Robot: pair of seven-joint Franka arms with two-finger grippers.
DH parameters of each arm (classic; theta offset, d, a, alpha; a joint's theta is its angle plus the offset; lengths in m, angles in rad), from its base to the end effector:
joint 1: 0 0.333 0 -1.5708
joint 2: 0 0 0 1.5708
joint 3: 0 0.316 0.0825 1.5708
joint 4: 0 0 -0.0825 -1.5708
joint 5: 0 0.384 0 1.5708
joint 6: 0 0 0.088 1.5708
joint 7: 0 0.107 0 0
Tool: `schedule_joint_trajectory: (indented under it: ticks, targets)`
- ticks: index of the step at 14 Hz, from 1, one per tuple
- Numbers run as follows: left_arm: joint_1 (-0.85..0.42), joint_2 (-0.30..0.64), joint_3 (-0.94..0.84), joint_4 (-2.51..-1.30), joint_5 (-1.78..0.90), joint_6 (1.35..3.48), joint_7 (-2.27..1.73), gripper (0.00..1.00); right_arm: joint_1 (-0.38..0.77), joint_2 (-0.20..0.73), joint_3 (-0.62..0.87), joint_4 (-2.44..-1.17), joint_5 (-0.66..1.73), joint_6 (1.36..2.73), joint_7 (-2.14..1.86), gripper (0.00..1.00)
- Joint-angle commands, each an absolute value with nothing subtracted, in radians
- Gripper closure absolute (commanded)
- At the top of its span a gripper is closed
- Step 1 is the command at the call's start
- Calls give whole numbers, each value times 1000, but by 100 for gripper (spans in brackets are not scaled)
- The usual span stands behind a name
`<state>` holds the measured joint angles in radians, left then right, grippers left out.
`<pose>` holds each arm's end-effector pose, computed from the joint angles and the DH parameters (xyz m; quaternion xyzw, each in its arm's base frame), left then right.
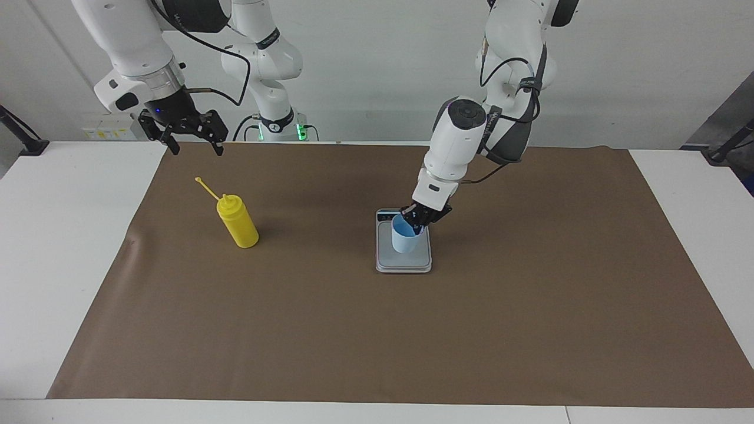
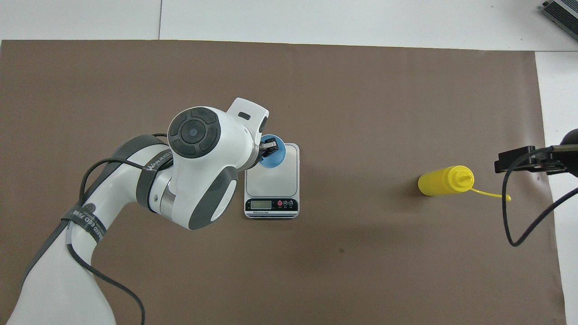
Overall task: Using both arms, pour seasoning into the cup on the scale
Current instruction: 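Carry the cup with the left gripper and set it on the scale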
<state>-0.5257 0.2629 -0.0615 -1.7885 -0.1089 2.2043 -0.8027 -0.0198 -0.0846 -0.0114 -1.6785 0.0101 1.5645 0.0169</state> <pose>0.5354 -0.3575 0.4205 0.9861 0.1373 0.0240 0.0904 0.5259 -0.0156 0.6189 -0.9996 0.0241 0.0147 0.0056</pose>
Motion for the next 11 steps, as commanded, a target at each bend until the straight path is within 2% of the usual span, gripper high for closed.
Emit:
schedule_joint_trajectory:
  ticks: [1, 3, 11]
  targets:
    - [-543, 242, -46, -1830, -104, 2210, -798, 100, -38, -106, 5, -1697, 18, 1555, 34, 0]
    - [-560, 241, -46, -1864, -104, 2221, -796, 100, -38, -106, 5, -1697, 18, 1555, 34, 0]
    - [-560, 250, -46, -1865, -104, 2235, -782, 100, -38, -106, 5, -1697, 18, 1555, 34, 0]
